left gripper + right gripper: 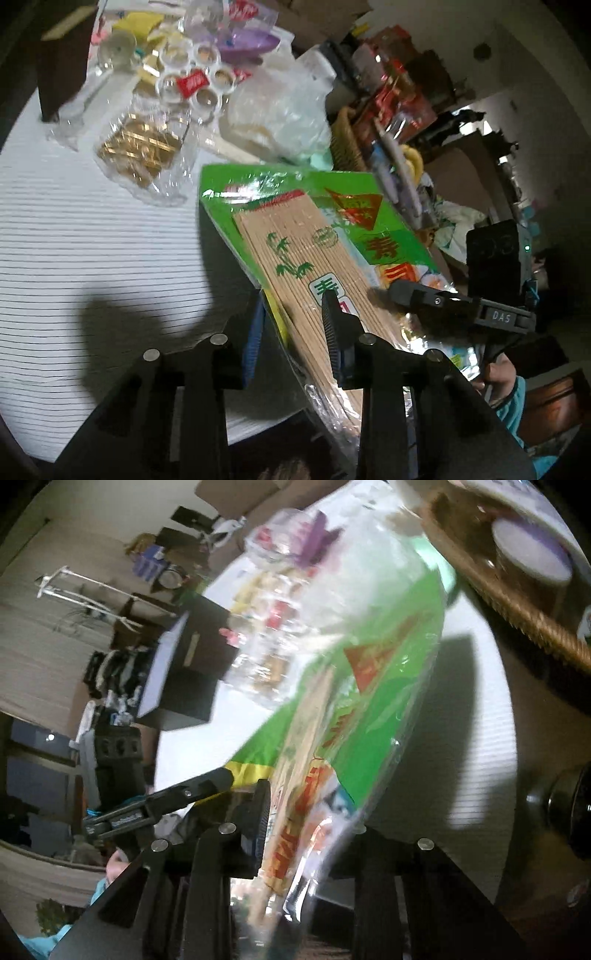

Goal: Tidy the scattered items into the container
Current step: 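Carry the green nori bag with the left gripper into the open box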

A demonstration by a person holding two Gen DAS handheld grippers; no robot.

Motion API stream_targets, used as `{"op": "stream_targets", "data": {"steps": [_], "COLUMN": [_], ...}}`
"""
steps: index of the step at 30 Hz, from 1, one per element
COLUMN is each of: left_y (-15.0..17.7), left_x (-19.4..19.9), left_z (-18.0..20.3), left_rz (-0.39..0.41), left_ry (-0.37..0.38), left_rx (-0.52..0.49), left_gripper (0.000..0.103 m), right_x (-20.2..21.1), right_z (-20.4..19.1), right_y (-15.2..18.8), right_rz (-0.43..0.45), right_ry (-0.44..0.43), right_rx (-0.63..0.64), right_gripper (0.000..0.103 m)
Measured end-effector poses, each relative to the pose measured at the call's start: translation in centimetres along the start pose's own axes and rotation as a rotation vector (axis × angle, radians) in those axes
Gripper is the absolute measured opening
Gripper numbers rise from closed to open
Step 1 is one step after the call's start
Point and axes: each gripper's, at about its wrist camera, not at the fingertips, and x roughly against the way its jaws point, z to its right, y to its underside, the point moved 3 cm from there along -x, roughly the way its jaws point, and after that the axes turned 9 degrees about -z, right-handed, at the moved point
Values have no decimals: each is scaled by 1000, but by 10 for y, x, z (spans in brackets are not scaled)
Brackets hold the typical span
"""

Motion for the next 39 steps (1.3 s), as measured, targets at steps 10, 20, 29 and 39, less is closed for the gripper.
{"op": "stream_targets", "data": {"steps": [10,20,29,39], "left_y": [-14,-52,-114,-182], "left_x": [94,235,331,359], "left_z": [22,-12,-130,-305], "left_rz": [118,301,395,373], "left_ry": [81,-16,-139,-408], "left_rx": [-28,-6,128,313], "left_gripper": [28,28,28,28], "right_x": [21,-23,-153,-363], "right_z": [-74,-215,-311,-340], "right_y": [-20,-92,-182,-244], "right_rz": [55,72,-1,-207], "right_ry": [-46,-75,-140,6], "right_rx": [111,293,358,332], "right_gripper": [24,24,24,36]}}
